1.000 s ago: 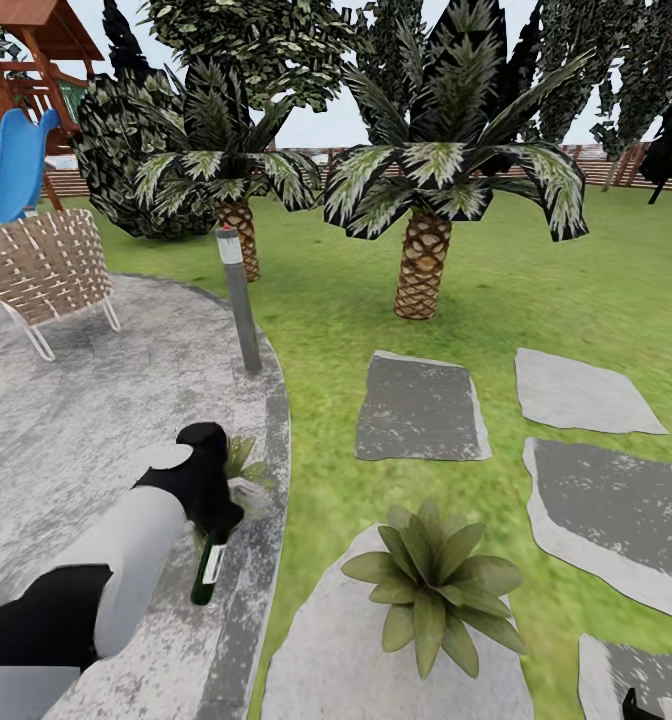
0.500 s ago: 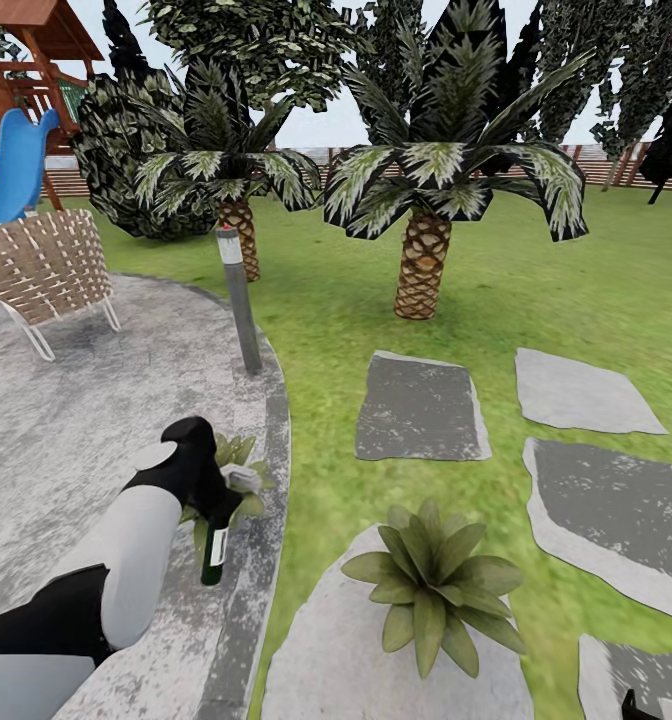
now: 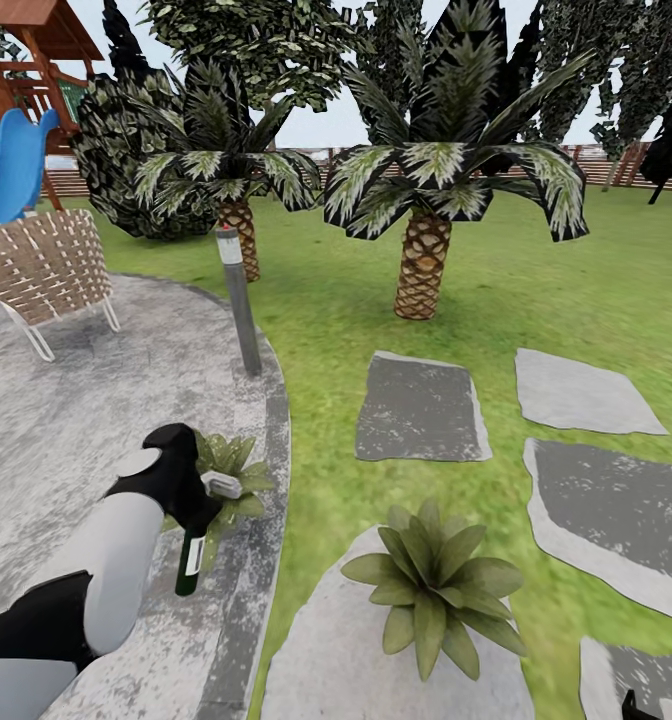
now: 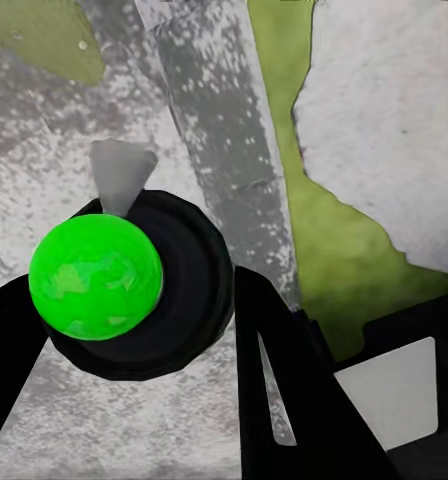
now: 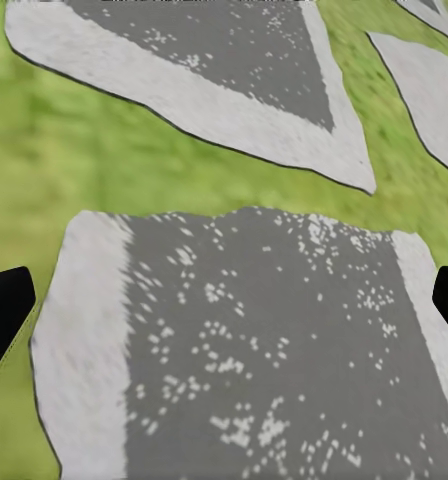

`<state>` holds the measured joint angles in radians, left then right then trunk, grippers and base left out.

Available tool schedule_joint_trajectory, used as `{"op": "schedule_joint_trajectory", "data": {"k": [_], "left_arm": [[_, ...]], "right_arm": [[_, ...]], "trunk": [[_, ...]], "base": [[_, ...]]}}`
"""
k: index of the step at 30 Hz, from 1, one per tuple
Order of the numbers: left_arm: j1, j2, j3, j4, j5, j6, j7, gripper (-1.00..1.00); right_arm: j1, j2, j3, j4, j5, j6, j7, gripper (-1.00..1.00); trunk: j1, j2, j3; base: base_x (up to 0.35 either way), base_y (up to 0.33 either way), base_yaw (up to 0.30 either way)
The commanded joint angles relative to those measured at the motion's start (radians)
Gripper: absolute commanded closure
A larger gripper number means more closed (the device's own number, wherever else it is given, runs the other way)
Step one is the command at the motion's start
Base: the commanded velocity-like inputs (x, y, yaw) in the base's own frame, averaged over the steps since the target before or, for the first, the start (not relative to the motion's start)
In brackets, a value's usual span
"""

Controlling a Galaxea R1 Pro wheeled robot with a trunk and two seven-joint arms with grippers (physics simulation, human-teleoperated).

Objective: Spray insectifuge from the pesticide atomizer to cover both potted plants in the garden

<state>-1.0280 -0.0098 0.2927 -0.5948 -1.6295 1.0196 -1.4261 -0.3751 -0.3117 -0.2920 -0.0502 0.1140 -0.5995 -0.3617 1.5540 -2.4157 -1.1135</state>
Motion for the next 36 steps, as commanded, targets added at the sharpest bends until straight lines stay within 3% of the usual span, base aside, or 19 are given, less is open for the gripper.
{"op": "schedule_joint_trajectory", "data": {"k": [1,8,11,19,25,32,35,36], "left_arm": [[0.007,-0.004,0.005,0.001,-0.010,0.010,-0.010,1.00],[0.028,-0.008,0.005,0.003,-0.010,0.010,-0.010,1.00],[0.038,-0.008,0.006,0.003,-0.010,0.010,-0.010,1.00],[0.127,-0.007,0.008,-0.004,-0.007,0.010,-0.013,1.00],[0.141,-0.007,0.011,-0.014,-0.001,0.010,-0.014,1.00],[0.098,-0.007,0.009,-0.101,-0.009,0.011,-0.014,1.00],[0.042,0.004,0.006,-0.055,-0.024,0.010,-0.052,1.00],[-0.018,0.008,0.003,0.027,-0.051,0.008,-0.107,1.00]], "right_arm": [[-0.001,0.000,-0.006,0.001,0.010,-0.002,-0.005,-1.00],[-0.001,0.000,-0.006,0.001,0.010,-0.002,-0.005,-1.00],[-0.001,0.000,-0.006,0.001,0.010,-0.002,-0.005,-1.00],[-0.001,0.007,-0.006,0.000,0.010,-0.002,-0.006,-1.00],[0.000,0.011,-0.006,0.000,0.010,-0.002,-0.006,-1.00],[-0.001,0.011,-0.006,0.000,0.010,-0.001,-0.006,-1.00],[-0.001,0.012,-0.006,0.000,0.010,-0.001,-0.006,-1.00],[-0.001,0.011,-0.006,0.001,0.010,-0.002,-0.006,-1.00]], "trunk": [[0.000,0.000,-0.001],[0.000,0.000,-0.001],[0.000,0.000,-0.001],[0.000,0.000,-0.006],[0.000,0.000,-0.007],[0.000,0.000,-0.007],[0.000,0.000,-0.007],[0.000,0.000,-0.007]], "base": [[0.251,0.000,0.000],[0.272,0.000,0.000],[0.032,0.000,0.000],[0.002,0.000,0.061],[0.000,0.000,0.011],[0.000,0.000,0.000],[0.000,0.000,0.000],[0.000,0.000,0.000]]}}
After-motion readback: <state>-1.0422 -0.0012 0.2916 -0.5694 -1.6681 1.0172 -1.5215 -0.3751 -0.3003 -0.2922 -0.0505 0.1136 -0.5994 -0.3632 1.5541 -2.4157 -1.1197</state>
